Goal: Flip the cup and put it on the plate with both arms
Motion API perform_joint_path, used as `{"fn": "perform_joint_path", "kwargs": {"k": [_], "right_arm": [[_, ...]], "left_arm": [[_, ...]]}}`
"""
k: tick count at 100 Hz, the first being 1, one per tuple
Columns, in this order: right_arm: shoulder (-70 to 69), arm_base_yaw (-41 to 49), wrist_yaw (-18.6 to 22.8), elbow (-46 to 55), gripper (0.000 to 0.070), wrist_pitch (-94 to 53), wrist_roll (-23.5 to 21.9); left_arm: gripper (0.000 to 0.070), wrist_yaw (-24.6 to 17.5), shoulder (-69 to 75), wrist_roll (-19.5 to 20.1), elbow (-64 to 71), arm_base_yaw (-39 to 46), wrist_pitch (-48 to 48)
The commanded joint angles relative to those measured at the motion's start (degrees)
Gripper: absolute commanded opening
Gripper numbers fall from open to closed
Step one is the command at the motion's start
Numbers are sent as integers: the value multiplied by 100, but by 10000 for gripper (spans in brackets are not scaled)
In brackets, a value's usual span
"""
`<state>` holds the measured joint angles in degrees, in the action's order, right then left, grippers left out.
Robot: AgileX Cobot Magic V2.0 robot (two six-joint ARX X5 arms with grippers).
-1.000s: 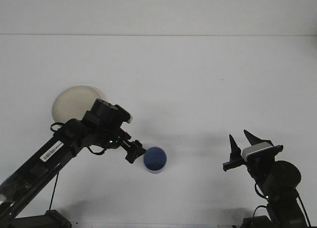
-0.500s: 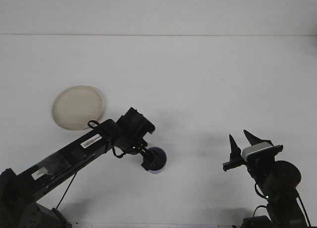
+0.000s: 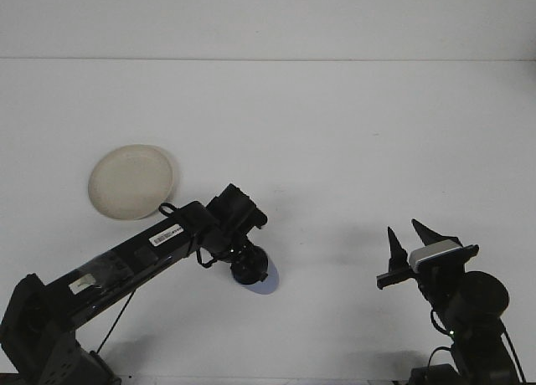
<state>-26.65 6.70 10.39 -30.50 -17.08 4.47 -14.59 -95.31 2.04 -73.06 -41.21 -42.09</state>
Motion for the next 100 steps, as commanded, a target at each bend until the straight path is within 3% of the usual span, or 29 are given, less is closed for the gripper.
{"fn": "perform_joint_path", "kwargs": {"k": [1, 25, 52, 81, 92, 100], "right_arm": [[-2, 9, 7, -22, 337, 79, -63], [-2, 9, 4, -22, 337, 74, -61], [-2, 9, 2, -22, 337, 74, -59], [-2, 9, 2, -22, 337, 74, -59], [-7, 9, 2, -22, 337, 74, -59], [-7, 9, 2, -22, 336, 74, -59]], "left_arm": [[14, 79, -94, -7, -334, -2, -76], [14, 317, -55, 223, -1379, 511, -887], [13, 737, 153, 479, -2114, 2037, -1534], [14, 748, 216, 496, -2129, 3888, -1471], [14, 1121, 199, 494, -2127, 4393, -1471], [14, 1150, 162, 494, -2127, 4671, -1462]]}}
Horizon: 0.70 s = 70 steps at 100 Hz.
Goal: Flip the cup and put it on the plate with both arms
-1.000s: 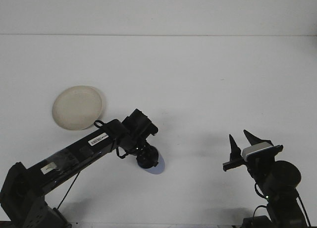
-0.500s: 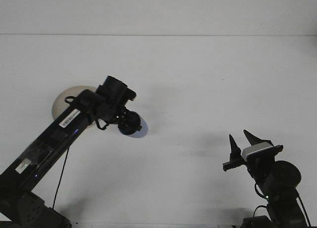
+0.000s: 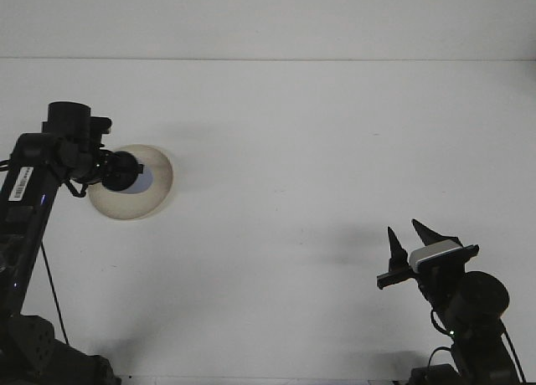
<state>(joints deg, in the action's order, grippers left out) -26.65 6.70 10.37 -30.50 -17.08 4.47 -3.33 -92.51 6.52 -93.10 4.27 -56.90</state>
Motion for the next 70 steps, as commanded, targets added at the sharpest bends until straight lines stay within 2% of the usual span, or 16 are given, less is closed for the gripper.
{"fn": "perform_joint_path", "kwargs": {"k": [1, 24, 70], "right_arm": [[-7, 9, 4, -22, 337, 74, -61], [-7, 9, 4, -22, 337, 74, -59], [-7, 9, -7, -22, 336, 74, -57]], "left_arm": [[14, 24, -131, 46, -122, 160, 28], [13, 13, -562, 31, -120, 570, 111], [15, 13, -1379, 35, -122, 584, 732]]}}
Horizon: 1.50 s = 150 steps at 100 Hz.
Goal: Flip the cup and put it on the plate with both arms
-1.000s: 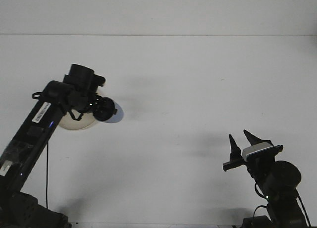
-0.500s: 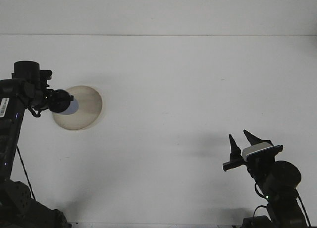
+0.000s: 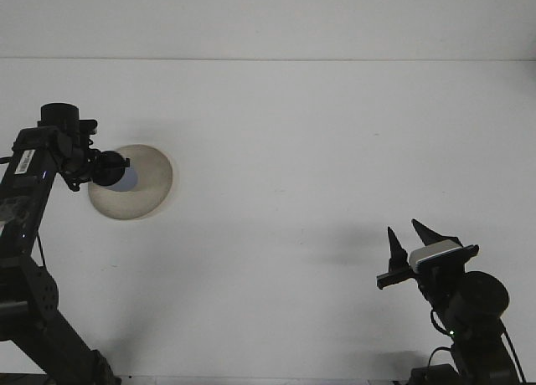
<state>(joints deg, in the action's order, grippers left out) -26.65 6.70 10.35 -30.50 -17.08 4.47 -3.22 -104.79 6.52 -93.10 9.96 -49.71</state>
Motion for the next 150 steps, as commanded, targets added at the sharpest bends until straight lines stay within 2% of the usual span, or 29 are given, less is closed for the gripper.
{"fn": "perform_joint_path", "kwargs": {"k": [1, 10, 13, 16, 26, 30, 56, 66, 76, 89, 96, 105, 113, 120, 128, 138, 150], "right_arm": [[-9, 9, -4, -22, 336, 74, -57], [-13, 9, -4, -22, 336, 76, -57], [-17, 9, -4, -22, 336, 74, -57], [-39, 9, -4, -22, 336, 74, -57], [-46, 9, -4, -22, 336, 74, -57], [-46, 9, -4, -22, 336, 76, -57], [-46, 7, -11, -22, 336, 76, -57], [-46, 7, -57, -22, 336, 76, -57], [-44, 2, -249, -22, 336, 76, -61], [-39, 0, -511, -22, 336, 98, -170], [-26, -4, -614, -22, 335, 157, -219], [35, -7, -682, -22, 326, 245, -251], [66, -11, -741, -22, 302, 308, -348], [125, -22, -741, -22, 227, 431, -424], [199, -31, -737, -22, 1, 678, -518], [254, -31, -741, -22, 0, 903, -638], [267, -31, -741, -22, 0, 1113, -662]], "left_arm": [[15, 2, -164, 35, -122, 15, 13], [19, -4, -271, 35, -122, -7, 15], [40, -4, -289, 35, -122, -15, 33], [94, -15, -295, 33, -122, -22, 59], [363, -192, -273, 26, -140, -22, 243], [417, -238, -249, 7, -190, -22, 232], [428, -289, 227, -96, -1099, 15, -485], [425, -420, 793, -232, -1248, 39, -496], [421, -756, 1473, -317, -1248, 44, -597], [401, -780, 2277, -389, -1213, 48, -855], [351, -1060, 2706, -442, -1003, 42, -831], [244, -1405, 3377, -439, -284, 24, -509], [132, -1399, 4065, -396, 686, -72, -7], [2, -1390, 4715, -367, 1681, -157, 634], [14, -1287, 5488, -356, 2874, -208, 1558], [14, -968, 6389, -352, 4229, -214, 2710], [14, -920, 7412, -361, 5512, -210, 4037]]}}
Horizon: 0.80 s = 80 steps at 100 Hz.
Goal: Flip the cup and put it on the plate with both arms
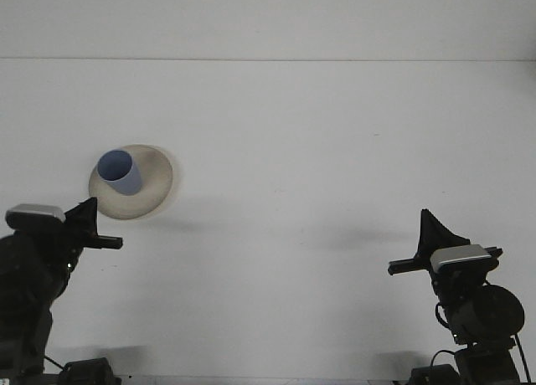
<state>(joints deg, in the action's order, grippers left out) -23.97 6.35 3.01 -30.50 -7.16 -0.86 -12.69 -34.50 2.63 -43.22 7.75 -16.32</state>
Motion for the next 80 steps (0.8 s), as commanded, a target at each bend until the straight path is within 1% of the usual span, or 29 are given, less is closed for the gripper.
{"fn": "perform_joint_path", "kwargs": {"k": [1, 9, 20, 80], "right_arm": [[-2, 4, -4, -22, 0, 129, -131], [-9, 4, -4, -22, 0, 210, -127], [-11, 4, -4, -22, 0, 195, -125], [2, 4, -4, -24, 0, 208, -125]], "left_arm": [[14, 28, 457, 24, 603, 11, 782], [13, 221, 929, -79, 1064, 11, 1213], [12, 262, 1182, -232, 1176, 11, 1130], [14, 258, 1403, -225, 1167, 11, 1191]]}}
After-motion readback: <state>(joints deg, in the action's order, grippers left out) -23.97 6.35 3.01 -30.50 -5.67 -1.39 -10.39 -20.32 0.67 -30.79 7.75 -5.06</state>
